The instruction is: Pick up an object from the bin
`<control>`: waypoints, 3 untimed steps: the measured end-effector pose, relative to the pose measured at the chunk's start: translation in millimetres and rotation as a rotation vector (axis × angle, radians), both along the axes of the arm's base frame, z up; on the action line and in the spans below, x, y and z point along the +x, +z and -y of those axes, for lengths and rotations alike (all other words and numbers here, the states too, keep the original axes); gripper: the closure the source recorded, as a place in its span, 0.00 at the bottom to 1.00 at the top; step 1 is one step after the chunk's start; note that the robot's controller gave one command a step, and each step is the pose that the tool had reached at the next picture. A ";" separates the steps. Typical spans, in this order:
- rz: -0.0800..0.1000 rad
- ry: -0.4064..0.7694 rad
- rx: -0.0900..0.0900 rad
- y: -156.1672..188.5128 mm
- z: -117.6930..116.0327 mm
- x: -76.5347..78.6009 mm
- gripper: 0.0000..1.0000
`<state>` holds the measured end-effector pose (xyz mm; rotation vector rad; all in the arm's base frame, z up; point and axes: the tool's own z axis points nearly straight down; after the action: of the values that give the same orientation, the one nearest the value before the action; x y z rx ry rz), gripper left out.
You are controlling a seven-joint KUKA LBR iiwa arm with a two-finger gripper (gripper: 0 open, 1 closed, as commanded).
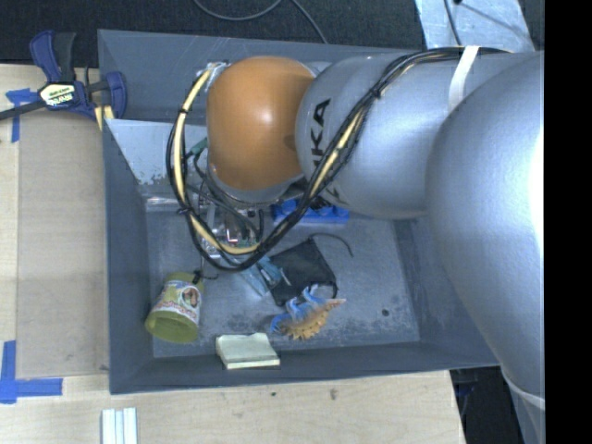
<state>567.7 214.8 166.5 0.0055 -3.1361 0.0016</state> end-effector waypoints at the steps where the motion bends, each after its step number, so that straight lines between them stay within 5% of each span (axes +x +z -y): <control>1: 0.008 -0.003 0.002 5.0 0.8 1.9 0.00; 3: 0.002 0.007 0.001 -36.7 48.1 12.6 0.00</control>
Offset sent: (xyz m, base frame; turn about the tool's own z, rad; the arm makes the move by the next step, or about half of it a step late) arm 0.0090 -0.0531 -0.0419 -0.0086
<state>580.4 166.7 129.8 0.0170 -3.1381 0.0003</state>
